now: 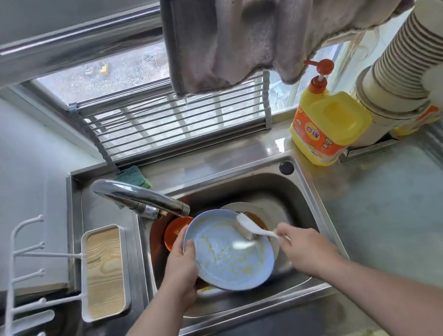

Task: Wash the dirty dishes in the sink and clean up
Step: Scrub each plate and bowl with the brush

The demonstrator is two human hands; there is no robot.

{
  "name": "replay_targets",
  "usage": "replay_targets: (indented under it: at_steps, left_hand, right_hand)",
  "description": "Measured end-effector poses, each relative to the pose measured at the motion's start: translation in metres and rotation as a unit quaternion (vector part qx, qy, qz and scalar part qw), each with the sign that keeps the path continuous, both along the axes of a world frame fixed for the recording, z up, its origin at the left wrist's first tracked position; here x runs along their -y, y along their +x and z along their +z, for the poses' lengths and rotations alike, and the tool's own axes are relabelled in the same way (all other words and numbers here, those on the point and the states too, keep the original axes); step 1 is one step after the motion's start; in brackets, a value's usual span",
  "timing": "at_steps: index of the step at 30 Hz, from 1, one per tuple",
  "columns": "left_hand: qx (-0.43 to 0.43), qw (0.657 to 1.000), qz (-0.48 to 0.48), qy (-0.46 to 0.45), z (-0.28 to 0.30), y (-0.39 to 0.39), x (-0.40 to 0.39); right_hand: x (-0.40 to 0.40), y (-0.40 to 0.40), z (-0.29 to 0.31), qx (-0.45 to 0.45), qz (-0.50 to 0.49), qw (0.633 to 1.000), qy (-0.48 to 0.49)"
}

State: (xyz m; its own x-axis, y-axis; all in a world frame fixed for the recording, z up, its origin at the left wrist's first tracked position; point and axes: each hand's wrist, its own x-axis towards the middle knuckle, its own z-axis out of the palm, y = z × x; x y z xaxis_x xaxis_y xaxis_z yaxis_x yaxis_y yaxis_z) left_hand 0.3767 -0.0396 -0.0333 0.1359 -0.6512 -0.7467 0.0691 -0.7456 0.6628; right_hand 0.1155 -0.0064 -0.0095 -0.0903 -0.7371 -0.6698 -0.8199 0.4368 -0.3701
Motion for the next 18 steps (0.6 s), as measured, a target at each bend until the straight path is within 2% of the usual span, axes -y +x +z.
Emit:
replay_targets:
  at_steps: [2, 5, 8, 10, 12, 15, 18]
  left_hand:
    - [0.023, 0.999, 0.032, -0.027, -0.006, 0.005, 0.002]
    - [0.066, 0.993, 0.075, -0.07, -0.011, -0.001, 0.002]
    - [0.065, 0.988, 0.113, -0.079, -0.015, -0.016, -0.005]
    - [0.047, 0.988, 0.124, -0.078, -0.019, -0.023, -0.007]
    - [0.052, 0.985, 0.139, -0.087, -0.016, -0.02, -0.004]
    - [0.079, 0.979, 0.167, -0.087, -0.011, -0.002, 0.002]
    - [0.092, 0.985, 0.12, -0.079, -0.014, 0.008, -0.005]
  right_hand:
    - [-0.021, -0.004, 0.002, 0.016, -0.022, 0.999, 0.027]
    - [-0.047, 0.021, 0.007, 0.1, -0.066, 0.991, 0.052]
    - [-0.054, 0.063, 0.01, 0.209, -0.095, 0.972, 0.04]
    - [-0.049, 0.073, 0.014, 0.245, -0.087, 0.965, 0.022]
    - [-0.044, 0.059, 0.015, 0.237, -0.049, 0.97, 0.021]
    - [-0.04, 0.011, 0.015, 0.129, 0.033, 0.991, 0.034]
    - [-0.022, -0.013, 0.011, 0.054, 0.006, 0.999, 0.008]
